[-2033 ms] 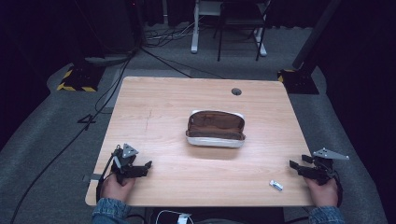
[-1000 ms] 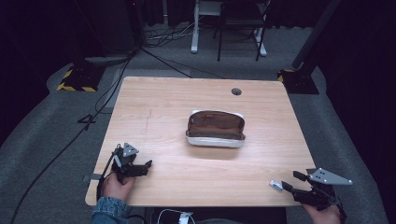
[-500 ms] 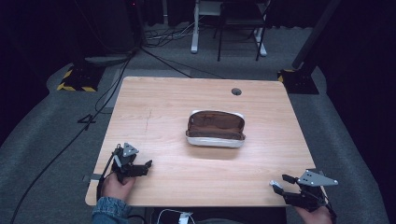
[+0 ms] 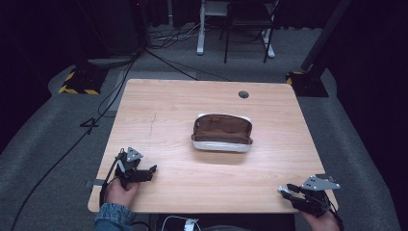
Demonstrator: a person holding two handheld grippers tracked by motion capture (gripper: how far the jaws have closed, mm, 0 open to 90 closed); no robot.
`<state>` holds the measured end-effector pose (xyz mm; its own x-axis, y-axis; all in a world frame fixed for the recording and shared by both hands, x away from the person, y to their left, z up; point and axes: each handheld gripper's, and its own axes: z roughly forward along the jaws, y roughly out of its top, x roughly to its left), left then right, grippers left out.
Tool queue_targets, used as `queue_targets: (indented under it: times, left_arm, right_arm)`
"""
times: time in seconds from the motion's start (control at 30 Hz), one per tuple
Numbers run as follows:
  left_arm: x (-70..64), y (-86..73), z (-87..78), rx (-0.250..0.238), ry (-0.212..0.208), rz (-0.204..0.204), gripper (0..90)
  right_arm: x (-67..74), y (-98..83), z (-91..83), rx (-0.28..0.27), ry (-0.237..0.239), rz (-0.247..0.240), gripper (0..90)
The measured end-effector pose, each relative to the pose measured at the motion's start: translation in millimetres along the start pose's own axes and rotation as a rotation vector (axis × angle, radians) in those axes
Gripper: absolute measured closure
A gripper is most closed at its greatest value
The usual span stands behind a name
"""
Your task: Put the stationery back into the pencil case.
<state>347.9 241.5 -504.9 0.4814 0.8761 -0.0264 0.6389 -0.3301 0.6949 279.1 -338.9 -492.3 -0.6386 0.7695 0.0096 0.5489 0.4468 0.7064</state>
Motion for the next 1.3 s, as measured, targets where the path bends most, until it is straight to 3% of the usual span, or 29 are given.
queue_targets:
  times: [0.13, 0.8, 1.3]
  left_arm:
    - [-0.2, -0.1, 0.0, -0.001, 0.001, -0.004, 16.0]
    - [-0.2, -0.1, 0.0, -0.001, 0.0, -0.004, 16.0]
    - [-0.2, -0.1, 0.0, -0.001, 0.001, -0.003, 16.0]
  right_arm:
    - [1.9, 0.3, 1.0, 0.012, 0.001, -0.014, 72.1]
    - [2.9, 2.5, -1.3, 0.009, 0.002, -0.009, 72.7]
    - [0.6, 25.4, -7.0, -0.024, 0.014, 0.008, 73.0]
